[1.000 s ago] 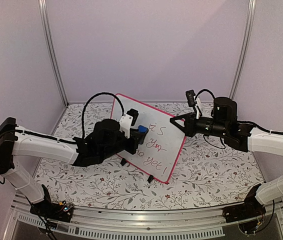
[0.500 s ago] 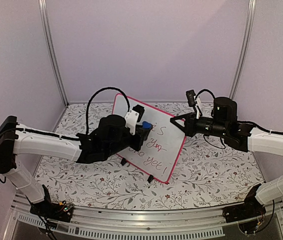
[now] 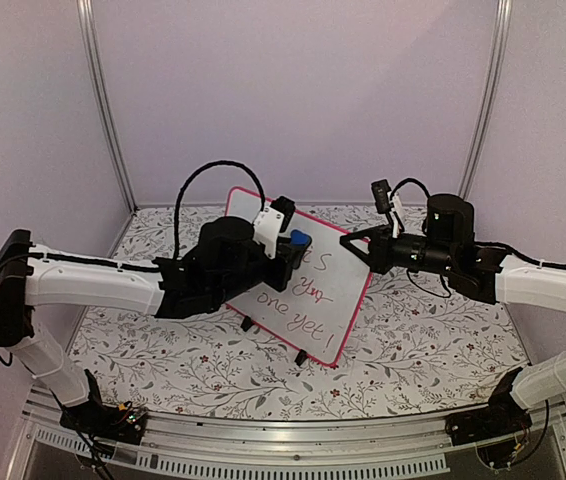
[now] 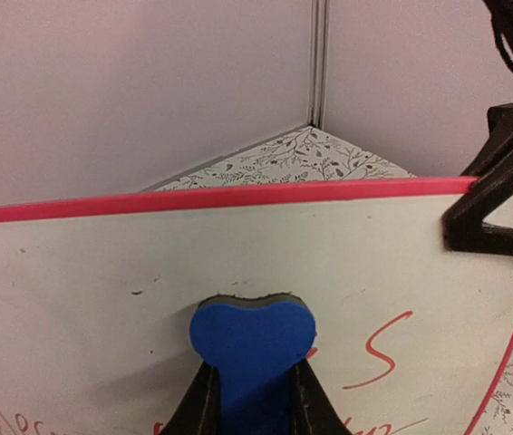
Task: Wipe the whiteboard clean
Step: Erase the center of the whiteboard.
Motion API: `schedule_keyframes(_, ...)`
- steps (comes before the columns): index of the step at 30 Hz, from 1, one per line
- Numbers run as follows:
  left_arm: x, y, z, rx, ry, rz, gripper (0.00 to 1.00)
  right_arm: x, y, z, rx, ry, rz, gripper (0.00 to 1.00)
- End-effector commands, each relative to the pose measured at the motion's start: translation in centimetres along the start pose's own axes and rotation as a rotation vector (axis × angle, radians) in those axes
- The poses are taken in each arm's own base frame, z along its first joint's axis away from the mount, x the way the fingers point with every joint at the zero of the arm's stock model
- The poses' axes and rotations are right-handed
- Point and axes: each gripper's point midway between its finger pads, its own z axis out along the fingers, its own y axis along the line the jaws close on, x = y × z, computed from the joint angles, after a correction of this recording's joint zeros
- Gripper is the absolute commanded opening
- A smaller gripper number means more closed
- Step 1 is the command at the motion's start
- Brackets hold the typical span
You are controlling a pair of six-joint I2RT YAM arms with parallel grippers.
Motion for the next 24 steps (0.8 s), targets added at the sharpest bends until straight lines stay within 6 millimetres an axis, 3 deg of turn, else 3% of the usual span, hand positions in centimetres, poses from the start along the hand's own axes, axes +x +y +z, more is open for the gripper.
schedule_keyframes(1,-0.7,-0.8,0.3,0.019,-0.009,-0.007,0.16,6.1,2.2,0.3,-0.117,0.218,-0.026,0.00)
schedule_keyframes(12,5.3,-0.2,-0.2,-0.001,0.084,-0.040,0.16,6.3,2.3,0.3,-0.125,0.221,-0.021,0.00)
schedule_keyframes(24,8.1,0.7,-1.3,-0.022,0.137,-0.054,0.16,6.4,2.1,0.3,-0.117,0.224,-0.022,0.00)
